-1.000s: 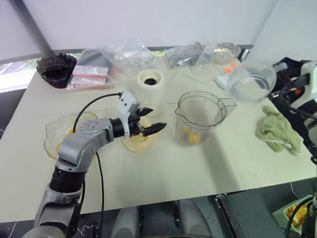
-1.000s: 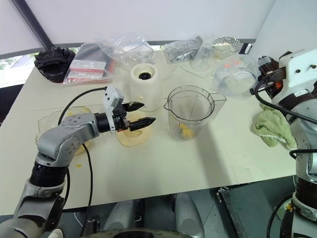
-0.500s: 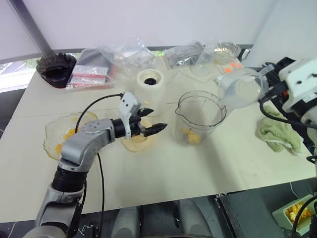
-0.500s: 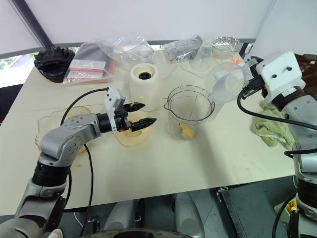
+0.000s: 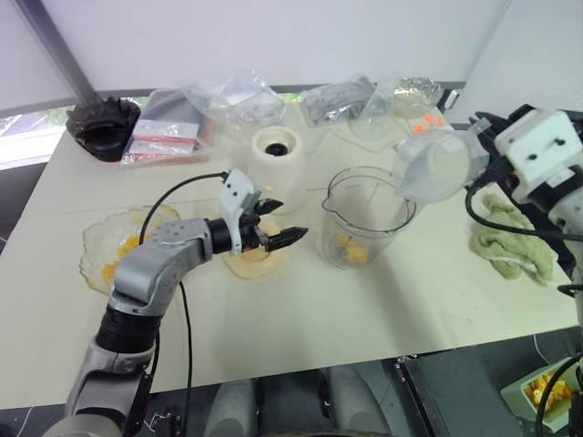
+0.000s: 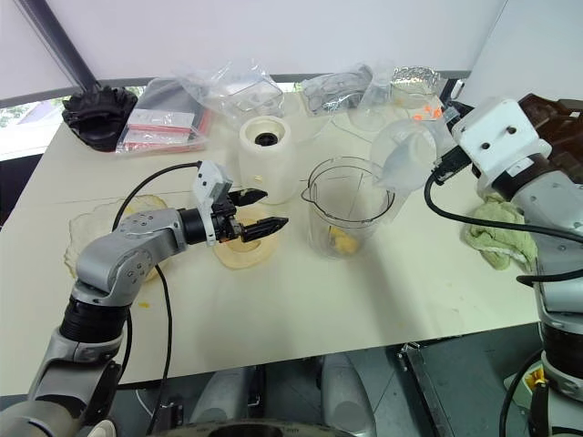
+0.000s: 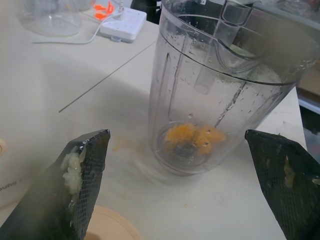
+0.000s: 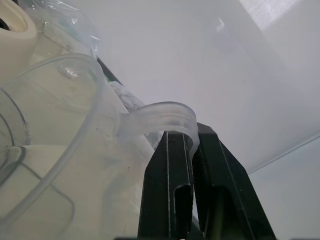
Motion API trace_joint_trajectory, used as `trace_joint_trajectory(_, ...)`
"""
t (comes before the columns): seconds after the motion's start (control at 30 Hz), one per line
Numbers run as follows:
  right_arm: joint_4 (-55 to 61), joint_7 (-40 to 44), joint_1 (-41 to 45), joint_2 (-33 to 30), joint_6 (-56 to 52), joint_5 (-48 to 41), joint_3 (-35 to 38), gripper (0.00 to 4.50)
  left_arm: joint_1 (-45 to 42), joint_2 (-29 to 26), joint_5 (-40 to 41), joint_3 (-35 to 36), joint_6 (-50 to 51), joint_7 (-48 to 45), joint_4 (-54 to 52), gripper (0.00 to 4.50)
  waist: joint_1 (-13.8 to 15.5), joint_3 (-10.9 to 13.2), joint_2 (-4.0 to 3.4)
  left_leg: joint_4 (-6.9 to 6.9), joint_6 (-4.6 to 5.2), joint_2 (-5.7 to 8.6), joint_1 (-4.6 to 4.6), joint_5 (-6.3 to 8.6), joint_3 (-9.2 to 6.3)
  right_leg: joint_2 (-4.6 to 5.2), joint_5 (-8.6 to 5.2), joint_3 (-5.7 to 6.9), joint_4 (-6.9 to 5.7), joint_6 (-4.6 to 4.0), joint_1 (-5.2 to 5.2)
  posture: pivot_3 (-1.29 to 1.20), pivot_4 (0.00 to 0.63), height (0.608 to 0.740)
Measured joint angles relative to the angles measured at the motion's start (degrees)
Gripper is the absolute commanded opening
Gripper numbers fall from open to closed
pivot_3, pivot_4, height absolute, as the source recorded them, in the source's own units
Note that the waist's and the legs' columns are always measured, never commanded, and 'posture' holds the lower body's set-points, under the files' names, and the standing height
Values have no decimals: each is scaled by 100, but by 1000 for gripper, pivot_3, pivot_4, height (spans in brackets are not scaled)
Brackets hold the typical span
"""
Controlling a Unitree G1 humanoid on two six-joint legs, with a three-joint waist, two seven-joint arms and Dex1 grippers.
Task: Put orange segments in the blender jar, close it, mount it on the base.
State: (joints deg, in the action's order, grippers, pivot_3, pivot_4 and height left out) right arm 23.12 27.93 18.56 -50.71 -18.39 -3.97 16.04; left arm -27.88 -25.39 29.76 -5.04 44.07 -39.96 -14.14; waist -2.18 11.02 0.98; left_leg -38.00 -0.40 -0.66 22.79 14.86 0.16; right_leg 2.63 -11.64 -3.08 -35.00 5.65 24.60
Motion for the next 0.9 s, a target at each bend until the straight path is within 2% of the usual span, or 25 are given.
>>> trace_joint_trajectory(0.47,-128,77,56,56,-56,63,65,64,0,-6,-43,-6,0,-1,0,4500,2,0,1,0,0,0,1,0,0,0,0,0,0,0,0,0,150,740)
trace_joint_trajectory(0.9,-350,-1382,863,1224,-3060,-721,1325,64,-4,-28,-89,-32,-62,0,4,4500,24,1,-1,-2,0,0,32,0,-8,1,2,5,-1,-1,23,0,150,740)
